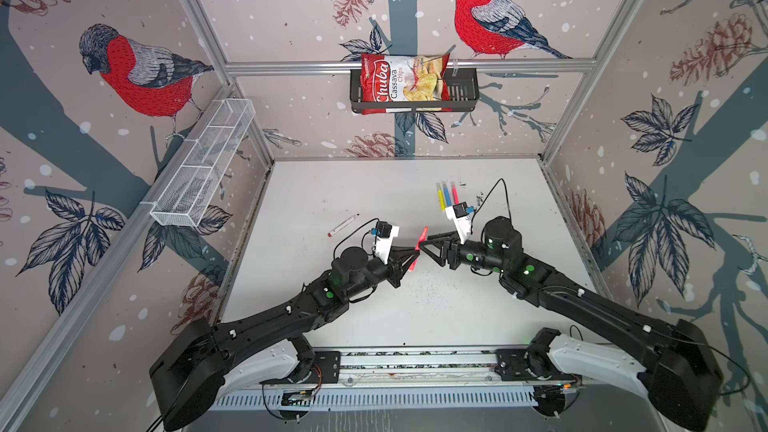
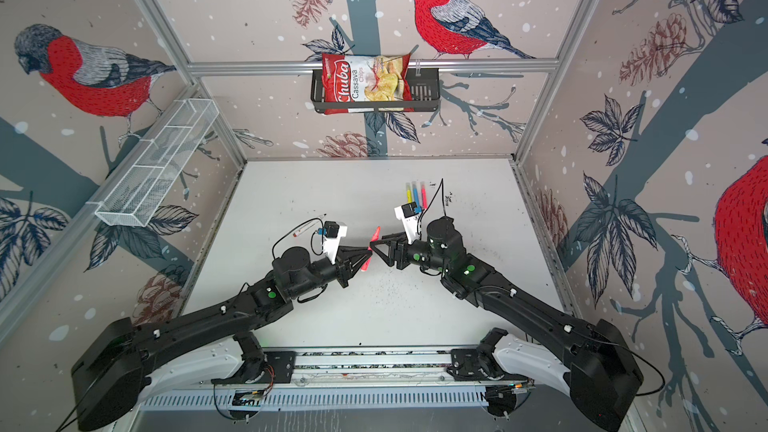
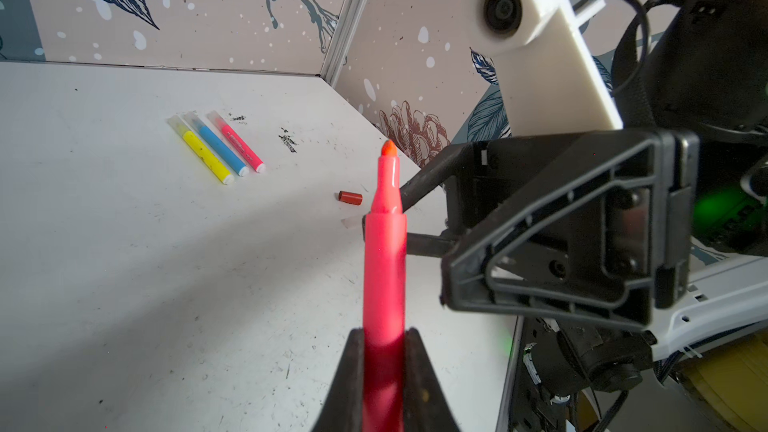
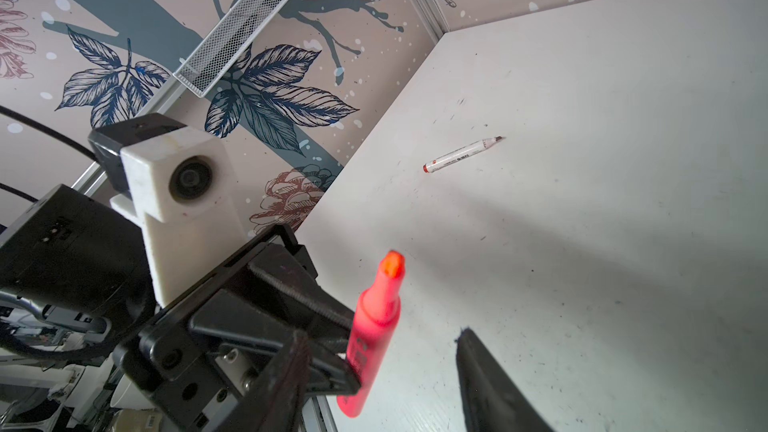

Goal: Insert the pens into the pen caps
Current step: 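Lift the pink highlighter upright with the left gripper while the right gripper approaches its tip, then withdraw the right gripper toward the translucent cap while the left gripper holds the highlighter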

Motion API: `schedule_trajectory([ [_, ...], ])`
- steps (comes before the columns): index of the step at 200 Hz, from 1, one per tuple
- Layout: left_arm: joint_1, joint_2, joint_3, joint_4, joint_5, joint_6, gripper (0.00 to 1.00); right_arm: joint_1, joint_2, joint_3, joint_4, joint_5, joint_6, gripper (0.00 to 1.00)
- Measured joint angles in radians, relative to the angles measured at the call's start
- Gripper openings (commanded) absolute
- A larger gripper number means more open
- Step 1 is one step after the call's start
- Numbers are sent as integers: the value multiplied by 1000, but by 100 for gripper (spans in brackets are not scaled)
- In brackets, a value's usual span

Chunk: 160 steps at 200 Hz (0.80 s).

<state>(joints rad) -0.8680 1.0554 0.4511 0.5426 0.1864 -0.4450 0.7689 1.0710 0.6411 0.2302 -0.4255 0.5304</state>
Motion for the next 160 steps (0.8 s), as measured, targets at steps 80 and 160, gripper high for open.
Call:
schedule_trajectory([
  [80, -19, 29, -14, 34, 3, 0, 13, 3, 70, 38, 34, 6, 45, 6],
  [160, -19, 51, -22, 51, 6, -3, 43, 7, 80, 50, 55, 8, 45, 2],
])
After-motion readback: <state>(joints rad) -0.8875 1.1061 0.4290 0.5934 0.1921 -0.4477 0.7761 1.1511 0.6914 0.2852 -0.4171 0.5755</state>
